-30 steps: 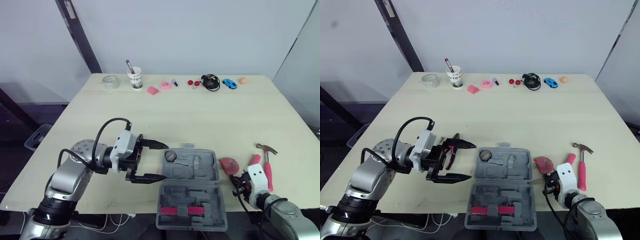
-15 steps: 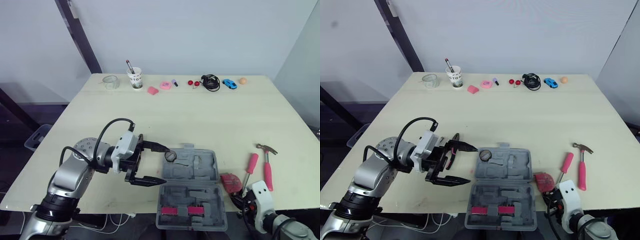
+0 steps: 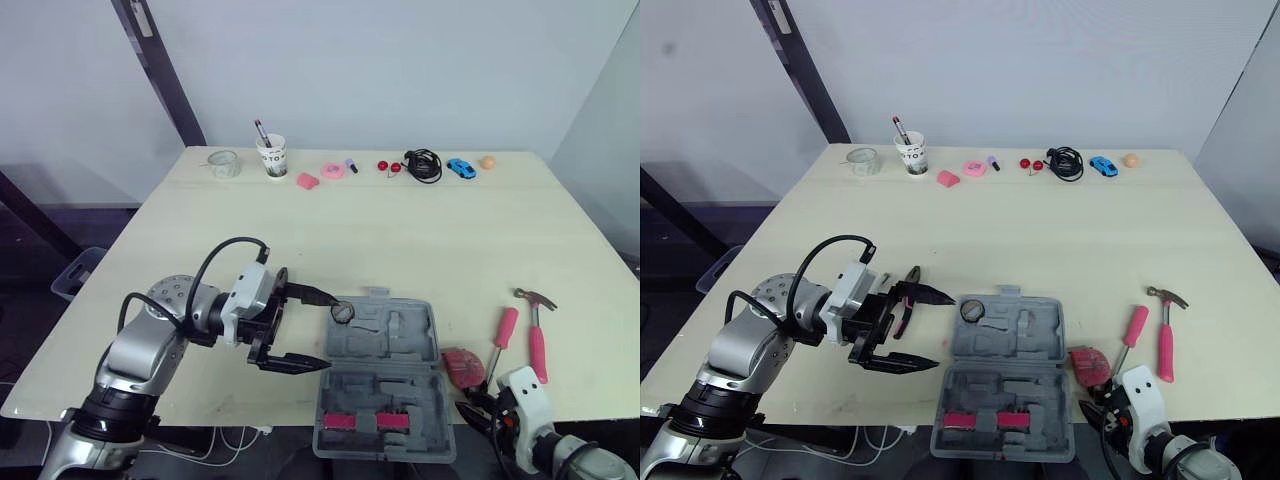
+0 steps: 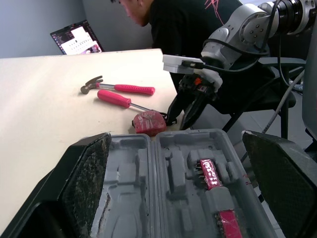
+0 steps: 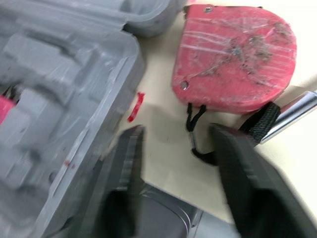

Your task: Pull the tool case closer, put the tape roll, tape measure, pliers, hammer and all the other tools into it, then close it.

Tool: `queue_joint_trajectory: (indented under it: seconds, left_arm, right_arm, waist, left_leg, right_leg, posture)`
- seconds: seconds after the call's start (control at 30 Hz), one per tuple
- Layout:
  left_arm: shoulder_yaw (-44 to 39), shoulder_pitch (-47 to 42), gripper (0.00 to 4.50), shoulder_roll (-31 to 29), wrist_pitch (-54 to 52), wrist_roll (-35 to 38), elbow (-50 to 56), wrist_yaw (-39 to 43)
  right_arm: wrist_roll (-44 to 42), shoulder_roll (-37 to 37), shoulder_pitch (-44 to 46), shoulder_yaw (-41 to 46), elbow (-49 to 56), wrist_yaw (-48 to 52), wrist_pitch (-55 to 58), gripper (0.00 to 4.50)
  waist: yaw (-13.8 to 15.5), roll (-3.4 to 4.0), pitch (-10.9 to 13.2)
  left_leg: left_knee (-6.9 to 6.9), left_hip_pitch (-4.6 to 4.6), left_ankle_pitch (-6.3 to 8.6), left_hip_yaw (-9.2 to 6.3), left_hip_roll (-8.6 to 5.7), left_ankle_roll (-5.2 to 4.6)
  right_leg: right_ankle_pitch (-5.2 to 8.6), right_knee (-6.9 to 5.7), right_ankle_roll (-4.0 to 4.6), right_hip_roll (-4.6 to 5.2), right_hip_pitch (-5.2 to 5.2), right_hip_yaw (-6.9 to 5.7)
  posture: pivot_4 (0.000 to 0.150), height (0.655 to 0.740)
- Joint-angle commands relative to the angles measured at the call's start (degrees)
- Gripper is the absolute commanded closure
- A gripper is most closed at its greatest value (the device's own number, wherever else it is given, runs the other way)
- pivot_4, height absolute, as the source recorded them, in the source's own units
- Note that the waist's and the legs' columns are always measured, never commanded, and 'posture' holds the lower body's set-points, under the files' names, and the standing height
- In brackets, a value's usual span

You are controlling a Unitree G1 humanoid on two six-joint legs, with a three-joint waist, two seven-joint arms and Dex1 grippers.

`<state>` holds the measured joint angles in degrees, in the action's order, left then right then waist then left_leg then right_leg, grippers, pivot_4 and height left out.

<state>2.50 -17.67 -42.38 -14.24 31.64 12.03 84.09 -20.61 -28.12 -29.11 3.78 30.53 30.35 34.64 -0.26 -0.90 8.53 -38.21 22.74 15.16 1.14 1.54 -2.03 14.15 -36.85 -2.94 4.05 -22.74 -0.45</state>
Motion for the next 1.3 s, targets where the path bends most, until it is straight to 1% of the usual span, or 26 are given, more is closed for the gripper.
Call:
queue_joint_trajectory:
  seconds: [0.03, 0.07, 0.17, 0.23, 0.37, 0.43, 0.47, 0.63, 0.73, 0.83, 1.03, 1.3]
  left_arm:
    - [-1.0, -0.1, 0.00, -0.4, 0.8, 0.6, 0.4, 0.2]
    - [-1.0, -0.1, 0.00, -0.4, 0.8, 0.7, 0.4, 0.0]
    - [-1.3, 0.2, 0.00, -0.3, 0.9, 0.8, 0.5, -0.3]
    - [-1.4, 0.4, 0.00, -0.3, 0.8, 0.9, 0.5, -0.4]
    - [-1.5, 1.1, 0.00, -0.2, 1.2, 1.0, 0.7, -0.5]
    - [-1.6, 1.2, 0.00, 0.0, 1.3, 1.2, 0.9, -0.8]
    - [-1.7, 1.2, 0.00, 0.0, 1.2, 1.4, 1.0, -0.9]
    - [-2.0, 1.4, 0.00, -0.2, 1.2, 1.5, 1.4, -1.3]
    - [-2.1, 1.8, 0.00, -0.4, 1.3, 1.5, 1.6, -1.3]
    - [-2.4, 1.8, 0.00, -0.4, 0.9, 1.9, 2.2, -1.6]
    - [-3.2, 2.0, 0.00, -0.9, 0.2, 2.9, 2.4, -1.3]
    - [-4.1, 3.6, 0.00, -2.3, 0.7, 3.0, 2.9, -1.0]
  right_arm:
    - [-3.5, -3.0, -2.8, 5.1, 4.8, 3.5, 0.4, 0.79]
    - [-4.7, -4.4, -3.5, 6.3, 6.4, 4.9, 0.9, 0.38]
    - [-7.1, -8.6, -4.5, 9.7, 9.1, 8.7, 1.4, 0.38]
    - [-7.9, -10.1, -4.4, 10.9, 9.7, 10.5, 0.3, 0.38]
    - [-6.9, -14.4, -1.3, 12.1, 7.1, 16.7, -5.6, 0.38]
    - [-7.1, -16.1, 2.6, 11.1, 3.1, 21.2, -9.2, 0.38]
    - [-6.7, -17.3, 4.7, 10.4, 0.9, 23.7, -11.1, 0.18]
    - [-2.3, -21.4, 13.5, 5.9, -10.4, 33.1, -21.2, 0.18]
    - [-0.3, -22.6, 19.2, 3.0, -17.0, 37.5, -25.9, 0.18]
    - [4.8, -23.6, 26.4, -1.9, -25.5, 42.3, -34.2, 0.18]
    - [11.4, -22.4, 37.4, -9.4, -38.2, 46.9, -44.9, 0.18]
    - [16.7, -21.3, 44.1, -14.9, -47.6, 48.2, -48.7, 0.18]
  waist:
    - [0.2, 0.00, 0.0]
    - [0.2, 0.00, 0.0]
    - [0.3, -0.03, 0.0]
    - [0.3, -0.03, 0.0]
    - [0.3, -0.07, 0.0]
    - [0.4, -0.14, 0.1]
    - [0.4, -0.14, 0.1]
    - [0.7, -0.16, 0.1]
    - [0.9, -0.16, 0.1]
    - [0.9, -0.14, 0.1]
    - [0.9, -0.12, 0.1]
    - [0.9, -0.10, 0.1]
  left_leg:
    - [-0.01, 0.00, 0.00, 0.00, 0.00, 0.00]
    - [-0.01, 0.00, 0.00, 0.00, 0.00, 0.00]
    - [-0.03, -0.01, 0.00, 0.00, 0.00, 0.00]
    - [-0.06, -0.01, 0.00, 0.00, 0.03, 0.00]
    - [-0.07, -0.02, 0.00, 0.01, 0.02, 0.00]
    - [-0.08, -0.01, 0.00, 0.01, 0.02, 0.00]
    - [-0.09, -0.02, 0.00, 0.00, 0.02, 0.00]
    - [-0.11, -0.01, 0.00, 0.03, -0.02, 0.00]
    - [-0.12, 0.00, 0.00, 0.03, -0.03, 0.00]
    - [-0.13, -0.01, 0.00, 0.05, -0.03, -0.01]
    - [-0.14, -0.01, 0.00, 0.05, -0.03, -0.01]
    - [-0.14, -0.01, -0.01, 0.07, -0.04, 0.00]
  right_leg:
    - [0.00, 0.00, 0.00, 0.00, 0.00, 0.00]
    - [-0.01, 0.00, 0.00, 0.00, 0.01, 0.00]
    - [0.00, 0.00, -0.01, 0.00, 0.03, 0.00]
    - [0.03, 0.00, -0.08, -0.02, 0.03, -0.01]
    - [0.06, 0.00, -0.12, -0.02, 0.04, 0.00]
    - [0.05, 0.00, -0.13, -0.02, 0.04, -0.01]
    - [0.05, 0.00, -0.13, -0.03, 0.05, -0.01]
    - [-0.05, 0.01, -0.03, -0.04, 0.05, 0.07]
    - [-0.07, 0.01, -0.06, -0.05, 0.05, 0.08]
    - [-0.07, 0.01, -0.05, -0.05, 0.05, 0.09]
    - [-0.19, 0.00, -0.23, -0.06, 0.06, 0.08]
    - [-0.20, 0.00, -0.23, -0.05, 0.06, 0.10]
  posture:
    - [0.150, 0.7400]
    - [0.150, 0.7400]
    - [0.150, 0.7400]
    - [0.150, 0.7400]
    - [0.150, 0.7400]
    - [0.150, 0.7400]
    - [0.150, 0.7400]
    - [0.150, 0.7400]
    - [0.150, 0.7400]
    - [0.150, 0.7400]
    - [0.150, 0.7400]
    - [0.150, 0.7400]
